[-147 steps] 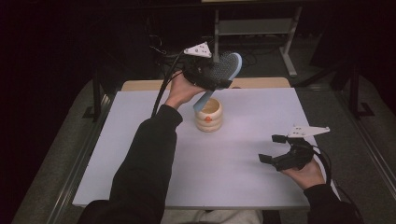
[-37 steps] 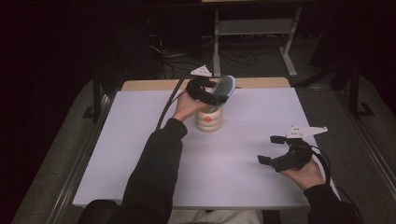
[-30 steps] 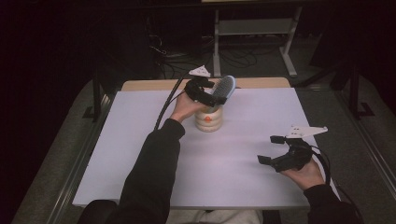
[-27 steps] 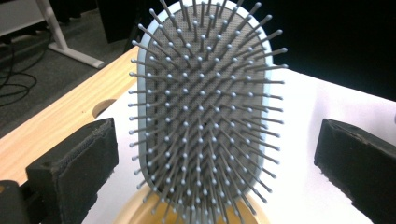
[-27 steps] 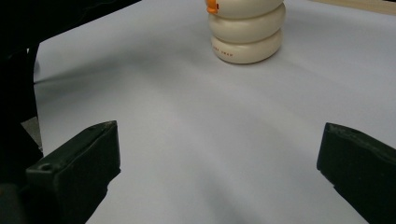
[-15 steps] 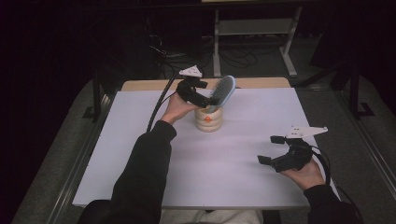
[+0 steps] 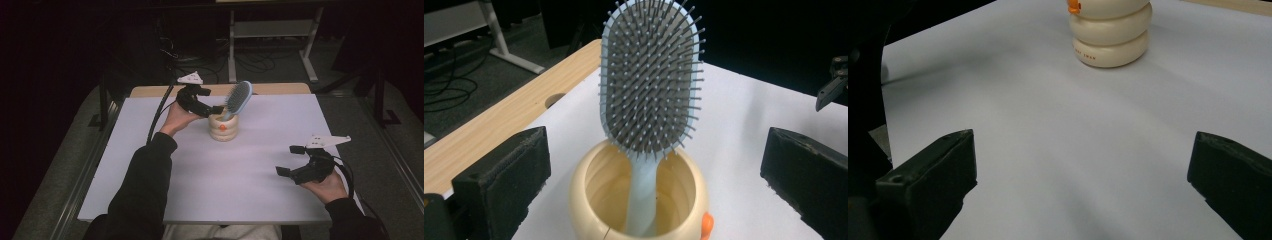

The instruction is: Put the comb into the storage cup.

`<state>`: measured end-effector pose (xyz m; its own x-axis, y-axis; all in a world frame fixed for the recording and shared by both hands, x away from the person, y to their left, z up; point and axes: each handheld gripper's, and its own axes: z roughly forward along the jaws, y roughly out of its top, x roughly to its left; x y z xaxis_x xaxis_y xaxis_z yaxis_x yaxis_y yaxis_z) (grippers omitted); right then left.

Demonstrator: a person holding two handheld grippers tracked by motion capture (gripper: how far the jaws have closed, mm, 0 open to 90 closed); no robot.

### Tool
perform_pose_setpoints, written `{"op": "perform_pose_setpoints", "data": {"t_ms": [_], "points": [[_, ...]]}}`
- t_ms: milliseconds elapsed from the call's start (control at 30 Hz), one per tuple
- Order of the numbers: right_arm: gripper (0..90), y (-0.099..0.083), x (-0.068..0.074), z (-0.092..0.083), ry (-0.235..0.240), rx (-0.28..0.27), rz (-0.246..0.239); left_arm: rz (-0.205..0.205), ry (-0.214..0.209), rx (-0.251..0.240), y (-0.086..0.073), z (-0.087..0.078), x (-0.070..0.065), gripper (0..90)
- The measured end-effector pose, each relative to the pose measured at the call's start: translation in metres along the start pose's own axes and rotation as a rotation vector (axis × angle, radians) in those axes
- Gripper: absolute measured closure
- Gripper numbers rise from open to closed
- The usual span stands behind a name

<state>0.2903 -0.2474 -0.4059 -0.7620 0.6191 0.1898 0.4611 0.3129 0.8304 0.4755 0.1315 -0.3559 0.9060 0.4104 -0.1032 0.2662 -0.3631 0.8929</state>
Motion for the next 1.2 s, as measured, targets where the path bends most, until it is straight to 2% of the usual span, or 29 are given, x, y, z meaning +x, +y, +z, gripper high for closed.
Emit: {"op": "perform_pose_setpoints", "data": {"t_ms": [267,567,933,1200], "points": [[0.0,0.000,0.000,0.000,-0.001,0.000,0.001,0.010,0.008,-0.004,-0.007,-0.011,-0.003,0.0],[0.0,0.000,0.000,0.000,-0.001,0.000,0.001,0.044,0.017,-0.016,-0.010,-0.029,-0.010,0.0],[0.0,0.000,0.000,0.000,-0.004,0.003,0.002,0.045,0.032,-0.005,-0.023,-0.050,-0.014,0.0],[0.0,0.000,0.000,0.000,-0.007,0.002,0.004,0.030,0.053,-0.011,-0.033,-0.067,-0.017,0.0]]}}
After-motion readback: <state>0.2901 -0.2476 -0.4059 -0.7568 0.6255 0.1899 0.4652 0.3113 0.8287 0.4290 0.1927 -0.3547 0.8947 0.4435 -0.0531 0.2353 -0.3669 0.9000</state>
